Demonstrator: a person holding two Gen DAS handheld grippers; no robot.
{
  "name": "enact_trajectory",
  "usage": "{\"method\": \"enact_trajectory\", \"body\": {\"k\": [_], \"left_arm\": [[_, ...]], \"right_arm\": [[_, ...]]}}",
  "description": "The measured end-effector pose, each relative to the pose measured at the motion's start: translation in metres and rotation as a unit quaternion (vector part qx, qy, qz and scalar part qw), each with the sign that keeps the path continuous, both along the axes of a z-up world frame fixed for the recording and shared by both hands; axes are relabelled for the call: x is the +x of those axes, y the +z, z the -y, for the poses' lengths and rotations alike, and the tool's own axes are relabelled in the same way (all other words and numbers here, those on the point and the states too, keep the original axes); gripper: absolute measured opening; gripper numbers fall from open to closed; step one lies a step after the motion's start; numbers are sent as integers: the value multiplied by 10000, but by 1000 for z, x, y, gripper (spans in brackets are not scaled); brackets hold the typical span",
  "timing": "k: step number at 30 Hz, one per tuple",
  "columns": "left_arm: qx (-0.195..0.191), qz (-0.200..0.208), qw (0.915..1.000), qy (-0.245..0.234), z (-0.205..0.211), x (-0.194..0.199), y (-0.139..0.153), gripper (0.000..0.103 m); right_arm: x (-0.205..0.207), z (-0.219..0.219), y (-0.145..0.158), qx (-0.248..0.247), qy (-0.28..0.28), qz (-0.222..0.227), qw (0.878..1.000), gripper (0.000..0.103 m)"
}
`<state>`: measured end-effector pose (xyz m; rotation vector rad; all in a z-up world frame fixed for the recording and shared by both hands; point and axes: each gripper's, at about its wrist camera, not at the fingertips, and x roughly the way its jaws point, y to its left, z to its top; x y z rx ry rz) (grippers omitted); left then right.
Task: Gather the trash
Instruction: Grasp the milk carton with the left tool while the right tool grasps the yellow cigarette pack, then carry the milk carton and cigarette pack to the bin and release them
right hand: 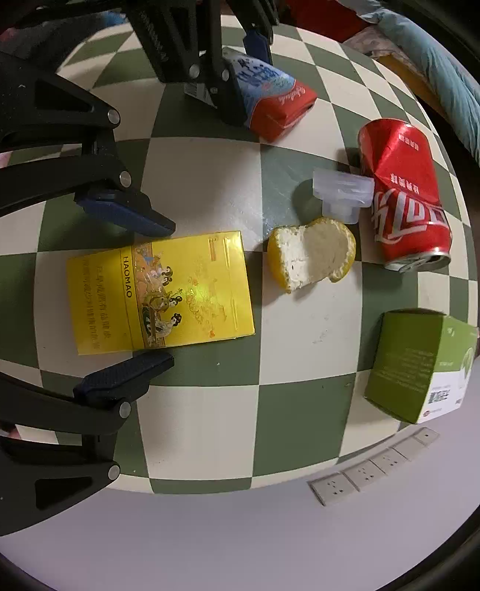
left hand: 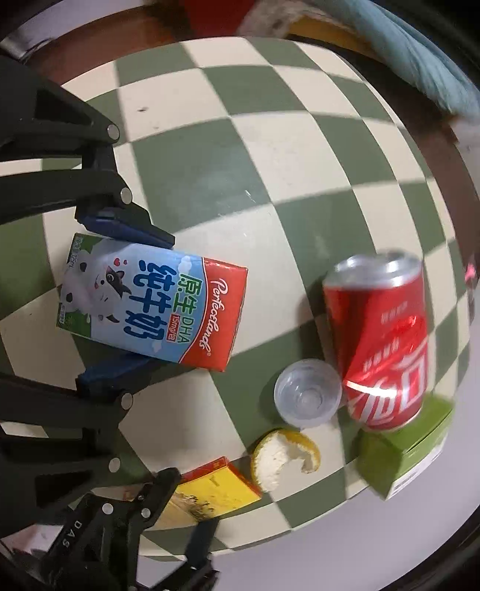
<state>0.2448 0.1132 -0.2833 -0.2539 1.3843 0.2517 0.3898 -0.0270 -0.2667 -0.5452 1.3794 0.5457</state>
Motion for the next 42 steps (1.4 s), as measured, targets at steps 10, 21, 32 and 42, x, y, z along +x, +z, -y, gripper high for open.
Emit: {"method": "enact_trajectory", "body": {"k": [10, 21, 32, 42], "left_arm": [[498, 551, 9933, 887, 10, -59, 33, 51], [735, 1493, 9735, 1567, -34, -144, 130, 51], [1265, 2041, 9418, 2352, -109, -249, 198, 51], [1033, 1900, 9108, 3516, -214, -347, 170, 50]], "right_arm": [[-28, -5, 7, 299, 36, 289, 9991, 58], [-86, -28, 83, 1455, -15, 317, 9888, 58], [-164, -111, 159, 2665, 783, -24, 9606, 58], [-259, -249, 144, 2669, 1864, -599, 9436, 58]]}}
